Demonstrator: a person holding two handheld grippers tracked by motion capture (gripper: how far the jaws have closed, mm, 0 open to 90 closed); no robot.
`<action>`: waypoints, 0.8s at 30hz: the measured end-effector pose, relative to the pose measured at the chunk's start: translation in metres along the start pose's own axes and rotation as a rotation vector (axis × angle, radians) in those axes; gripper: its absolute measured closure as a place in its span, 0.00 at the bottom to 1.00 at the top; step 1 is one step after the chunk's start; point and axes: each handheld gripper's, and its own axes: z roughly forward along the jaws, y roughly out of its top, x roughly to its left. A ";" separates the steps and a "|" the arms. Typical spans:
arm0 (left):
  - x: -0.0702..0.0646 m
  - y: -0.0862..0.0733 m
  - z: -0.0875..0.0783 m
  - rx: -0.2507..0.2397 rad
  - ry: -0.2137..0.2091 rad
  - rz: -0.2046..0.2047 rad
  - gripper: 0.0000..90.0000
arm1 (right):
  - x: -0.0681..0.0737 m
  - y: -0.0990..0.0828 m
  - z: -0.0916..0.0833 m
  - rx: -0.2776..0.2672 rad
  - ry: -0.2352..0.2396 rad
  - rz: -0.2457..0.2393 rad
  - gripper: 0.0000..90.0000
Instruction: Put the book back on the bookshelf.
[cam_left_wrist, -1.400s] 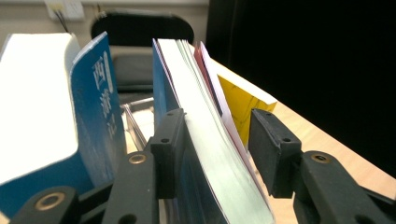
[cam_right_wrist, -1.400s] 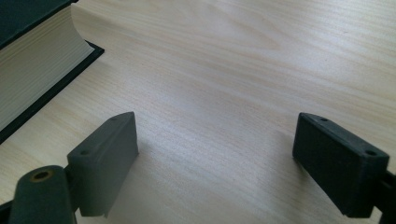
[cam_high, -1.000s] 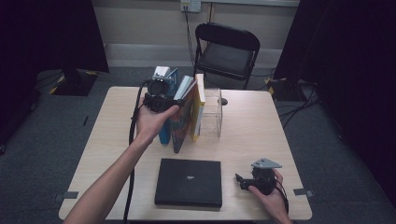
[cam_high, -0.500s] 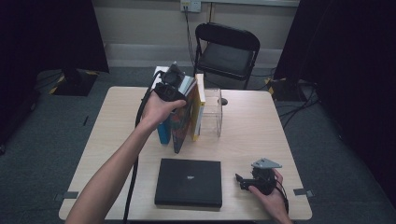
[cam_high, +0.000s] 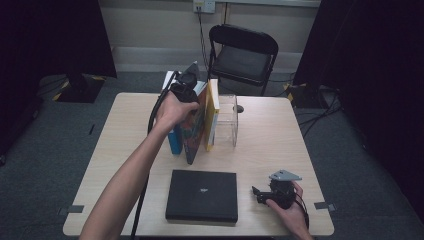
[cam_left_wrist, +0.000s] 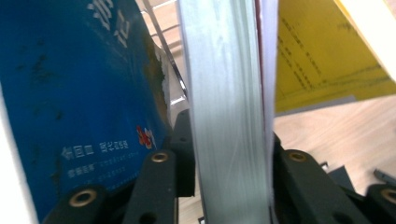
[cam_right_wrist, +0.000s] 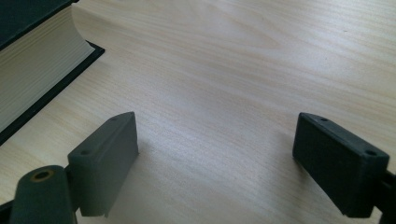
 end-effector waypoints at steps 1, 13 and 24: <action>-0.001 0.000 0.000 -0.012 0.000 -0.006 0.81 | 0.000 0.000 0.000 0.000 0.000 0.000 0.15; 0.006 0.004 0.002 -0.080 -0.016 -0.035 0.82 | 0.000 0.000 0.000 0.000 0.001 0.000 0.15; 0.011 0.016 0.004 -0.145 -0.010 -0.082 0.82 | 0.000 0.000 0.000 0.000 0.001 0.000 0.15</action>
